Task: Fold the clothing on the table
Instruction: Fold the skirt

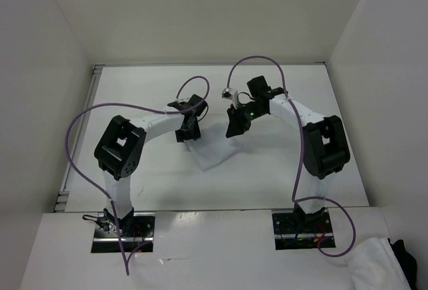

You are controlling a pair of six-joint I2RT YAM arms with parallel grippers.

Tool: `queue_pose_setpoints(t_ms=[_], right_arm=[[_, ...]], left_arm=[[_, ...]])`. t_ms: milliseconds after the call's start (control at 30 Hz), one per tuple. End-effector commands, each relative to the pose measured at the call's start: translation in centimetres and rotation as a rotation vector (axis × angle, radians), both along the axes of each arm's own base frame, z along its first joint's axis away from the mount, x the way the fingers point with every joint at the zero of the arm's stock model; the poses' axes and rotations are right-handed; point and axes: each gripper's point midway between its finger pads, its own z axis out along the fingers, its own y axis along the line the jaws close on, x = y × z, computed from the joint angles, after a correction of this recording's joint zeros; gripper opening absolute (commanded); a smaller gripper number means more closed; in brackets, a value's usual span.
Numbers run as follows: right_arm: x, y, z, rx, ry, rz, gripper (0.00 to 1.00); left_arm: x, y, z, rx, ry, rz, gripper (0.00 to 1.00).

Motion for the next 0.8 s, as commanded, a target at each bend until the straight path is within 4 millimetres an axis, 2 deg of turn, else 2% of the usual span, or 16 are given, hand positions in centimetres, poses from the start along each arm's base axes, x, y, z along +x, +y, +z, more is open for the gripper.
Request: queue_pose_setpoints(t_ms=[0,67,133,167,200,300,333,400,433,467,500,533,567,667,733,767], right_arm=[[-1.3,0.6,-0.1,0.062,0.072,0.081,0.28],[-2.1,1.0,-0.9,0.096,0.137,0.111,0.11],[-2.1,1.7,-0.5,0.145,0.164,0.123,0.05],[-1.9,1.9,-0.3,0.161,0.162,0.120,0.02],[-1.3,2.3,0.0,0.183,0.136,0.119,0.00],[-1.3,3.1,-0.6,0.238,0.205,0.136,0.00],[-0.9,3.7,-0.6,0.285,0.235,0.161,0.00],[-1.3,4.0,-0.8,0.316,0.326,0.172,0.00],[-0.8,4.5,-1.1,0.358,0.357,0.189,0.00],[-0.8,4.7,-1.3,0.375,0.377,0.198,0.00],[-0.9,4.7,-1.1,0.380,0.413,0.199,0.00],[-1.0,4.7,-1.5,0.385,0.432,0.200,0.00],[-1.3,5.0,-2.4,0.380,0.442,0.215,0.00],[-1.5,4.9,-3.4,0.371,0.474,0.211,0.00],[-1.6,4.8,-4.1,0.368,0.487,0.207,0.00],[-1.2,4.6,-3.9,0.381,0.488,0.194,0.00]], left_arm=[[1.9,2.3,2.4,0.092,-0.091,0.025,0.56],[2.8,1.9,5.6,0.058,-0.162,0.008,0.61],[3.5,1.5,8.3,0.018,-0.227,0.013,0.65],[3.4,1.5,8.9,0.016,-0.238,0.005,0.70],[3.3,1.0,10.2,-0.022,-0.250,-0.006,0.70],[3.2,0.6,12.9,-0.078,-0.308,-0.023,0.72],[2.7,-0.2,13.3,-0.107,-0.314,-0.054,0.72],[2.3,-1.2,14.8,-0.194,-0.363,-0.081,0.62],[0.8,-2.1,13.3,-0.254,-0.313,-0.127,0.56],[0.7,-2.9,13.8,-0.309,-0.337,-0.151,0.43],[0.3,-3.1,13.5,-0.342,-0.328,-0.165,0.25],[-0.5,-3.9,12.9,-0.373,-0.304,-0.196,0.01],[-0.9,-3.9,12.4,-0.390,-0.299,-0.191,0.00],[-2.2,-6.4,12.4,-0.487,-0.302,-0.275,0.00],[-2.4,-7.1,11.5,-0.522,-0.286,-0.291,0.00],[-2.6,-7.5,10.1,-0.526,-0.250,-0.299,0.00]])
